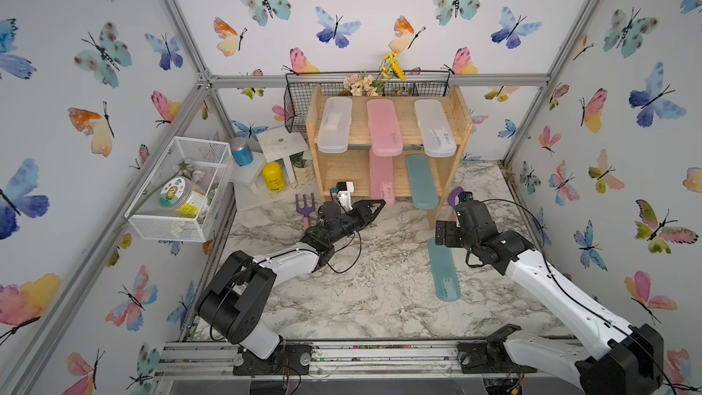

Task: Remove the pencil cases from the shelf
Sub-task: Pick up the pencil case from the shelf.

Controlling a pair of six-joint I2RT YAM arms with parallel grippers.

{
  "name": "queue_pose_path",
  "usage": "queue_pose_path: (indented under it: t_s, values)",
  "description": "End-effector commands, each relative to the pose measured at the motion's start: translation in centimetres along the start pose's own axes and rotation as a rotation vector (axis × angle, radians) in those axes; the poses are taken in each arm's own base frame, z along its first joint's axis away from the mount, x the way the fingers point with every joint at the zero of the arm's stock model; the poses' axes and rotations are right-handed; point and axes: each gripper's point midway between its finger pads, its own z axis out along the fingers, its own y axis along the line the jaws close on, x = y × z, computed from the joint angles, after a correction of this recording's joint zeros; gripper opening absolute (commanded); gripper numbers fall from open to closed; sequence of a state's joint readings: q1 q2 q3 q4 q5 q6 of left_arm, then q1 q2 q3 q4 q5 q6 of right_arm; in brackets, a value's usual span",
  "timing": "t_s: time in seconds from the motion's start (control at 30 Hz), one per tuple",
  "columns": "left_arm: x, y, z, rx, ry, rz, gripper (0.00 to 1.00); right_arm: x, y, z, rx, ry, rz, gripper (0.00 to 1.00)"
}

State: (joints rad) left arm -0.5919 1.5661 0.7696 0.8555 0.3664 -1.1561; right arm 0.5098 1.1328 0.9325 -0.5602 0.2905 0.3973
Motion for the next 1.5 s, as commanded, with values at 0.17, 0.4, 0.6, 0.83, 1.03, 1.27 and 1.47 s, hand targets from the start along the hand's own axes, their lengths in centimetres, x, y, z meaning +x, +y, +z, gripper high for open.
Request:
queue_pose_path:
  t_s: [0.17, 0.4, 0.6, 0.83, 1.03, 1.27, 1.47]
  values:
    - [0.6, -0.4, -2.0, 0.023, -0.007, 0.101, 0.22, -2.5, 3.0, -2.9, -0.202, -0.074, 0.025, 0.99]
    - [3.3, 1.4, -8.2, -0.08, -0.099, 0.399, 0.19, -6.3, 9.3, -8.7, -0.608, -0.175, 0.146, 0.99]
    - [4.3, 2.3, -13.0, -0.232, -0.188, 0.597, 0.18, -8.1, 15.3, -11.8, -0.766, -0.196, 0.114, 0.99]
    - [4.1, 1.4, -15.1, -0.282, -0.235, 0.66, 0.17, -6.2, 23.4, -10.3, -0.874, -0.131, 0.055, 0.99]
    - [4.2, 1.0, -15.2, -0.278, -0.236, 0.662, 0.18, -5.6, 27.9, -9.0, -0.907, -0.108, 0.022, 0.99]
    - [4.1, 0.4, -15.3, -0.264, -0.238, 0.663, 0.18, -5.0, 30.5, -6.3, -0.883, -0.073, -0.007, 0.99]
    - [4.0, 0.1, -15.6, -0.253, -0.248, 0.654, 0.18, -4.5, 31.8, -5.1, -0.873, -0.049, -0.05, 0.99]
